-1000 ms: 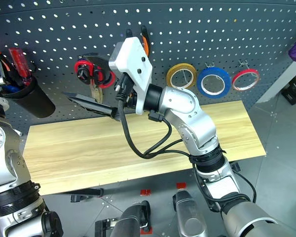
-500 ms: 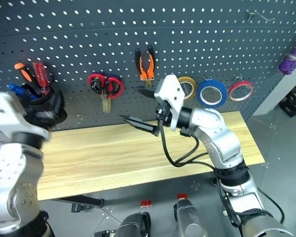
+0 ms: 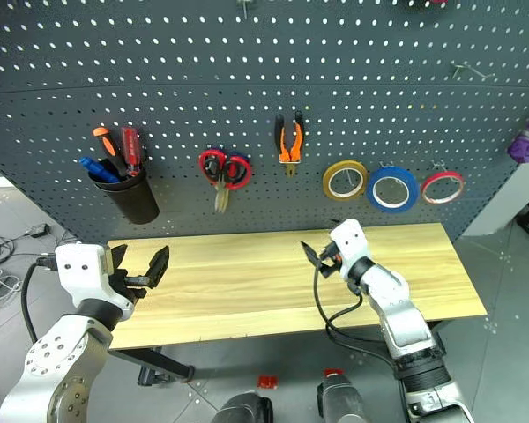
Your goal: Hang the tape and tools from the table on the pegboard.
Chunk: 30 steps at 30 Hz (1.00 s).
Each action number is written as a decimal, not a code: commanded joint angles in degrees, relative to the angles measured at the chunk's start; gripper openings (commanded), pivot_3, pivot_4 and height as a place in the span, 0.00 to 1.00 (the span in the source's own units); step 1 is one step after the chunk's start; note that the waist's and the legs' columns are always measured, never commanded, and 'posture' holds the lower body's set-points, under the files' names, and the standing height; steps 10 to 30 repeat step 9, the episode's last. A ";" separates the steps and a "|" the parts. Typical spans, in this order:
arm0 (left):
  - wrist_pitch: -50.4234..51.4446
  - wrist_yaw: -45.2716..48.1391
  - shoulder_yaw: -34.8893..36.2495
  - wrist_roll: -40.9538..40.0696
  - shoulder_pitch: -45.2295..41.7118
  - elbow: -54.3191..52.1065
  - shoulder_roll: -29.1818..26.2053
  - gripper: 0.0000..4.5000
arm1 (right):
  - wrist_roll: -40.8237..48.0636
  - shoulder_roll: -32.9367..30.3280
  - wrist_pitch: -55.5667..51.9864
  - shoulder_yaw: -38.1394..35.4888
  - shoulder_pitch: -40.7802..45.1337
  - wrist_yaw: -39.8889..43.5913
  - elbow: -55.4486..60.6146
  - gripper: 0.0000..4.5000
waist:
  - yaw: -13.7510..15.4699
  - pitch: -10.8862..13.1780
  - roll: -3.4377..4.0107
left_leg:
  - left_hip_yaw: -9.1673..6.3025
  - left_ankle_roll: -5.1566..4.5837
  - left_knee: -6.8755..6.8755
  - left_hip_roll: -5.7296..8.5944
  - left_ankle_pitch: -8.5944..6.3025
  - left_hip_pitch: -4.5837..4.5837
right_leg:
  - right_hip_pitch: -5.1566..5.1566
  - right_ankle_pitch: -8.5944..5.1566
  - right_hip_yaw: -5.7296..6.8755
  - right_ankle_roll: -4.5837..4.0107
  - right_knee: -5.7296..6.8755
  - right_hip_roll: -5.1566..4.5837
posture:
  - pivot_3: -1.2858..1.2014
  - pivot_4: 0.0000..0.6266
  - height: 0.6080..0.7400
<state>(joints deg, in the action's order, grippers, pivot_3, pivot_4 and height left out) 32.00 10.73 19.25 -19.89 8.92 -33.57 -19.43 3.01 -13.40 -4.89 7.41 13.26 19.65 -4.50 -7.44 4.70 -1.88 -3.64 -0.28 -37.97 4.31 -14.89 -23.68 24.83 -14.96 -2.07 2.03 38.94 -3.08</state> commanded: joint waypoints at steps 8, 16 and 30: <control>-10.27 0.05 -3.02 3.86 -1.73 6.11 3.20 0.87 | -0.88 1.65 3.84 -6.96 1.94 -6.95 -11.43 1.00 | -0.32 -2.54 0.60 | -0.05 -0.18 0.08 -0.05 -0.62 1.33 | -1.50 -0.32 -0.04 0.05 -0.39 0.10 | 0.46 0.00 1.00; -10.66 0.09 -3.08 4.20 -1.67 6.84 3.20 0.87 | -0.94 1.59 4.09 -6.94 2.62 -6.75 -12.10 1.00 | -0.32 -2.54 0.60 | -0.05 -0.16 0.06 -0.05 -0.64 1.36 | -1.54 -0.33 -0.04 0.07 -0.40 0.10 | 0.46 0.00 1.00; -10.66 0.09 -3.08 4.20 -1.67 6.84 3.20 0.87 | -0.94 1.59 4.09 -6.94 2.62 -6.75 -12.10 1.00 | -0.32 -2.54 0.60 | -0.05 -0.16 0.06 -0.05 -0.64 1.36 | -1.54 -0.33 -0.04 0.07 -0.40 0.10 | 0.46 0.00 1.00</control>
